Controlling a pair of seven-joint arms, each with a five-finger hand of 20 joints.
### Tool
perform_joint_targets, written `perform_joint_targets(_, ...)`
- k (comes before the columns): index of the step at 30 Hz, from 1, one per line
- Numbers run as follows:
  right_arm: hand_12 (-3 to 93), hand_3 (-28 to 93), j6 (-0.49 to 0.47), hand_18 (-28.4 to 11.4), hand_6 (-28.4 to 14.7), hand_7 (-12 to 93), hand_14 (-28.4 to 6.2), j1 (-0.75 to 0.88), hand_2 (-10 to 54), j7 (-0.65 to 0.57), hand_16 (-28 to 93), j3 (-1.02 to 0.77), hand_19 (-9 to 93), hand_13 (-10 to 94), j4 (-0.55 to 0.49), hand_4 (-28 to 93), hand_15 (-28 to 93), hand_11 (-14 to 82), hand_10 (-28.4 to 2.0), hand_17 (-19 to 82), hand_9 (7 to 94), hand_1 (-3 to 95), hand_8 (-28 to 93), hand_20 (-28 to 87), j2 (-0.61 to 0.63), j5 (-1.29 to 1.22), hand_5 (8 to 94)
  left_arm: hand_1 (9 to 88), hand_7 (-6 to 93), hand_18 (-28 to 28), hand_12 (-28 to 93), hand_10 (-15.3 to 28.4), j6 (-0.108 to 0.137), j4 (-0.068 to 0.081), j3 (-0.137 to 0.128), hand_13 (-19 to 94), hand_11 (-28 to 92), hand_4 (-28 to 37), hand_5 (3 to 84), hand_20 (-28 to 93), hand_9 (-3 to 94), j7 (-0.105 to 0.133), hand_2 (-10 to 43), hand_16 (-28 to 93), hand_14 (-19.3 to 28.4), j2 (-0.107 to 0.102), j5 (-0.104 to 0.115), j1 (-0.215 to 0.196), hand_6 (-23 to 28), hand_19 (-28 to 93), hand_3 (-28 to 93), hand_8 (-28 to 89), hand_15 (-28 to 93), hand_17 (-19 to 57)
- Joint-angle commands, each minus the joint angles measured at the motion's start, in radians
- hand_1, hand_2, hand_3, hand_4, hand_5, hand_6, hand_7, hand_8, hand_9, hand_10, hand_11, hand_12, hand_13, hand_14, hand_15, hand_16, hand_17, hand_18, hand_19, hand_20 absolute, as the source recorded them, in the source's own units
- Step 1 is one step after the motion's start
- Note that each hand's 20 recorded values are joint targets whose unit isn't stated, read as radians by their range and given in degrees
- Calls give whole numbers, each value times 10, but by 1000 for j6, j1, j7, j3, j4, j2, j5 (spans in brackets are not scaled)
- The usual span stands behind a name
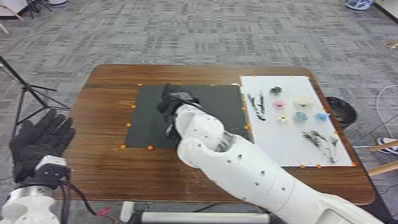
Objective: Arrange flowers
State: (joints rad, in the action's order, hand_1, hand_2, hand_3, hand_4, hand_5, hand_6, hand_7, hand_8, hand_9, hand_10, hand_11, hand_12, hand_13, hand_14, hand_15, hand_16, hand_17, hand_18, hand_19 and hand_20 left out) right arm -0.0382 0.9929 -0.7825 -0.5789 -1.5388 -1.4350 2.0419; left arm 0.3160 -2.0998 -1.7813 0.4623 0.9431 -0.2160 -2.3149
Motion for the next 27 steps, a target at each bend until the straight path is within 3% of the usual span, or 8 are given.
perform_joint_targets(1,611,769,33,-278,0,676,-79,57,-95,-66,546,33,783,757,-18,-157,587,323,-73,327,830,544,131,325,-37,-3,643,228,130,119,98,148,-10,-15,8,273,224,-283,432,121,374,19,161,-54,146,-22,4,-18,72,261,714,-98,337,-56)
perform_joint_targets(6,596,765,81,-278,1,674,-80,72,-95,-77,540,58,785,760,-11,-213,588,310,-70,328,835,562,126,318,-37,19,644,228,131,119,98,149,-11,-22,9,273,226,-283,432,121,373,35,161,-54,147,-23,12,-36,72,262,715,-98,337,-57)
perform_joint_targets(11,585,768,122,-274,2,670,-77,66,-95,-75,538,71,787,763,18,-247,587,301,-67,330,838,570,123,313,-39,41,645,229,131,119,97,149,-16,-16,26,273,226,-283,432,120,373,36,161,-54,148,-29,11,-17,73,263,714,-98,340,-57)
perform_joint_targets(13,582,767,146,-274,2,669,-77,53,-95,-67,538,87,787,763,28,-255,587,298,-66,330,839,572,122,312,-30,47,645,229,131,119,98,148,-19,-12,27,273,226,-283,432,120,373,34,161,-55,148,-22,11,-15,73,263,714,-98,339,-57)
perform_joint_targets(15,579,769,170,-273,3,668,-76,43,-95,-54,538,99,787,763,39,-260,586,295,-65,331,841,572,121,311,-25,68,645,229,131,119,98,149,-4,-13,27,273,227,-283,432,120,373,42,161,-55,147,-24,26,-17,72,263,715,-98,339,-57)
perform_joint_targets(18,577,773,169,-272,5,667,-75,38,-95,-55,538,93,788,764,41,-267,584,292,-64,331,842,571,120,309,-29,45,646,229,131,119,97,148,-3,-14,23,273,227,-283,432,121,373,44,161,-55,147,-29,21,-18,73,264,714,-98,339,-57)
perform_joint_targets(21,580,775,168,-271,6,666,-73,33,-95,-45,538,92,788,765,53,-269,583,291,-62,331,842,569,120,308,-32,45,646,229,132,119,97,148,-10,-6,36,273,227,-283,432,120,373,43,161,-55,147,-34,24,3,72,264,714,-98,339,-57)
perform_joint_targets(27,565,767,144,-271,-2,636,-92,36,-95,-70,487,91,788,766,53,-276,599,272,-66,328,845,511,130,304,-39,56,648,229,132,119,98,149,-4,-6,32,273,229,-283,433,120,373,44,162,-55,147,-34,28,1,72,262,714,-98,339,-56)
